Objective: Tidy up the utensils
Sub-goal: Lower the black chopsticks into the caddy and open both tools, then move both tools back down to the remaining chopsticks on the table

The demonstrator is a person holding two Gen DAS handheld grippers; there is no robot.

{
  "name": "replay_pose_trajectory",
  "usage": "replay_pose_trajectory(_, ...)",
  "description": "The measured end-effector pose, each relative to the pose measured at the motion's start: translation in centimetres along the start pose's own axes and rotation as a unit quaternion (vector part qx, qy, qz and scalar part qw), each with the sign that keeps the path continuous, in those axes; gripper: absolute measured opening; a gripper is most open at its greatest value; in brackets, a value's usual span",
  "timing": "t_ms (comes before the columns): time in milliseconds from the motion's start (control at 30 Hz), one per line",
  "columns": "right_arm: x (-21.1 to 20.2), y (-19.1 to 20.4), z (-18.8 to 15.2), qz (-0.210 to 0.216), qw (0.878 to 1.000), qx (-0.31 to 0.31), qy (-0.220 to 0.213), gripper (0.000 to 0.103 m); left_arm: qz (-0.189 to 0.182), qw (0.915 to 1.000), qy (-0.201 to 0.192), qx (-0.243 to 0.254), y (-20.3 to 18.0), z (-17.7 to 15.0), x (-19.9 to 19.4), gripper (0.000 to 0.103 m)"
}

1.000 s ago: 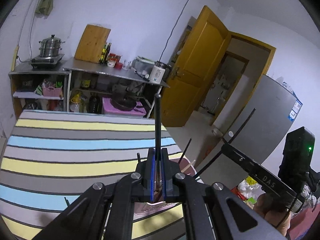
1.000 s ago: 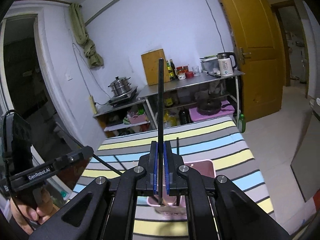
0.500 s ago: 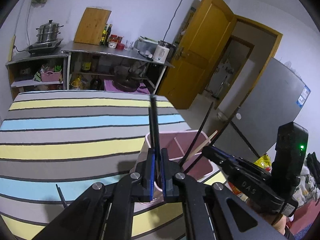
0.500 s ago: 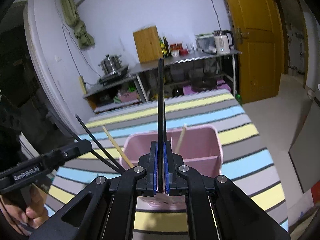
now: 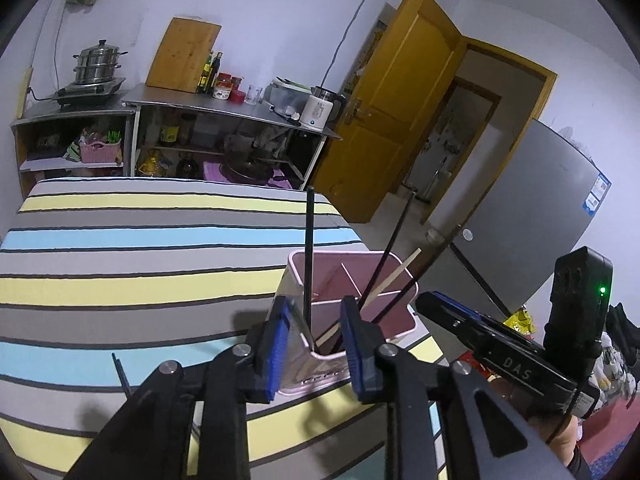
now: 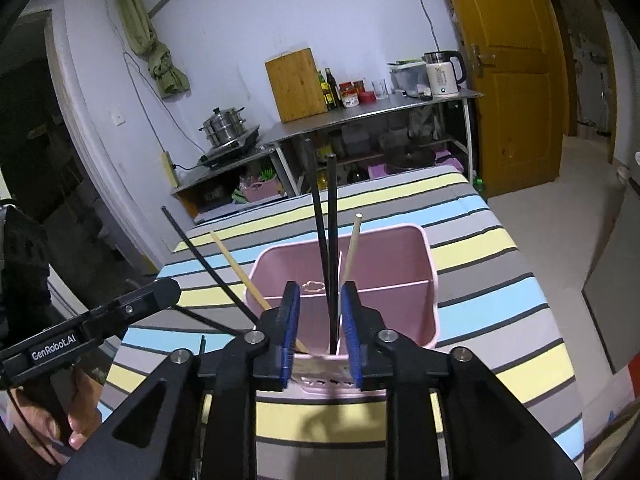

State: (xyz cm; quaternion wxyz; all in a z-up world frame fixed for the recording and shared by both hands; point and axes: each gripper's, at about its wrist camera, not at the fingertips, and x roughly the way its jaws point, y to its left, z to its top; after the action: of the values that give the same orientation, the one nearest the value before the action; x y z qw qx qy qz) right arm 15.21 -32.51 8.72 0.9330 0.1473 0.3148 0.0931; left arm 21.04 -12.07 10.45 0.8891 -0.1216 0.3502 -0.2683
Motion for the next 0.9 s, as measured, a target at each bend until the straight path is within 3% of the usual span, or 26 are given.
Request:
replay_pose_trajectory(233, -1.9, 0.6, -1.6, 0.01, 1.0, 0.002, 0.001, 0.029, 0.001, 0.9999, -0.016, 0.001, 0.4, -2.3, -2.9, 0.028)
replay_pose_trajectory(500, -3.3, 2.2, -4.8, 0.022, 1.0, -0.009, 0.012, 0.029, 0.05, 0.9983, -0.029, 0.002, 2.5, -7.3, -6.6, 0.028)
replay_pose_trajectory(700, -2.7, 3.8, -7.5, 0.036, 0.999, -0.025, 0.033, 0.028, 0.09, 0.9955, -0.011, -0.027, 5.7, -11.1, -7.7, 0.028)
replay_pose_trajectory(900, -1.2, 5.2, -9.8, 0.049, 0.996, -0.037, 0.066, 0.028, 0.127, 0.9898, 0.024, -0.06, 9.0, -13.5, -6.3, 0.028)
